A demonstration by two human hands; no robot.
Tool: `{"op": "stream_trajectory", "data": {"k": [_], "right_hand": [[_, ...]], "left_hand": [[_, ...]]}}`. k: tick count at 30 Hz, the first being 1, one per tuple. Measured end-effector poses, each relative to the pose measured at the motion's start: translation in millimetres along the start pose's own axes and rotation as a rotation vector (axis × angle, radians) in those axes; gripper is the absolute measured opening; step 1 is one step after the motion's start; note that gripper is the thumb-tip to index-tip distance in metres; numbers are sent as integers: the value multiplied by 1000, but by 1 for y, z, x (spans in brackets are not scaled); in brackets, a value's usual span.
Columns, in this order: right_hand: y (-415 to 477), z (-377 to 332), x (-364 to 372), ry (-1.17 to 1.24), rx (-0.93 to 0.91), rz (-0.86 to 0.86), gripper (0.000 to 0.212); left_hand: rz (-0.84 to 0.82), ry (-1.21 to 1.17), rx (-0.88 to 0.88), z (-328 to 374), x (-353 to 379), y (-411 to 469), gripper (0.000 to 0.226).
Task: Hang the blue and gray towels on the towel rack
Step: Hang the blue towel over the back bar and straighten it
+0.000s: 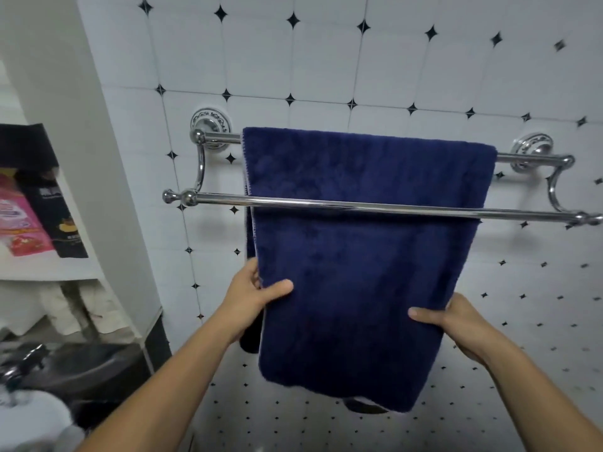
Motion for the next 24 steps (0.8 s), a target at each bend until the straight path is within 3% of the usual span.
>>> {"op": "stream_trajectory", "data": {"k": [2,6,9,10,12,15,17,19,21,24], "right_hand": [[0,14,-7,-32,35,74,52],[2,7,-22,-201,85,440,48],[-14,-37,-9,-447,-116,851,37],[-22,-56,4,-439,-224,877,32],[-35,-94,46,-443,-343,725,39],[-38,-141,120,-701,-456,463,52],[-36,-165,147,-880,-535,426,38],[-30,-180,143,-917,-541,449,18],[-28,-183,124,-872,-500,456,13],[-34,-185,114,-864,-514,490,13]], "left_hand": [[36,76,3,-8,14,-5,39],[110,297,95,-10,42,-23,36],[175,569,212,1,64,-37,32],[190,650,245,5,72,-40,31],[176,808,296,14,88,-45,29],[99,923,321,25,105,-45,47],[-18,837,358,31,108,-46,55],[-115,755,442,39,98,-51,47],[18,673,472,44,73,-44,37],[427,665,385,58,33,0,31]]}}
Point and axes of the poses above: each hand's wrist, its own y-axis towards the middle knuckle, its own x-axis out of the palm, z = x × y, the point moved 2 cm from there along y, towards the middle knuckle, and after that the axes turned 2 degrees about -y, right-handed, at the moved point
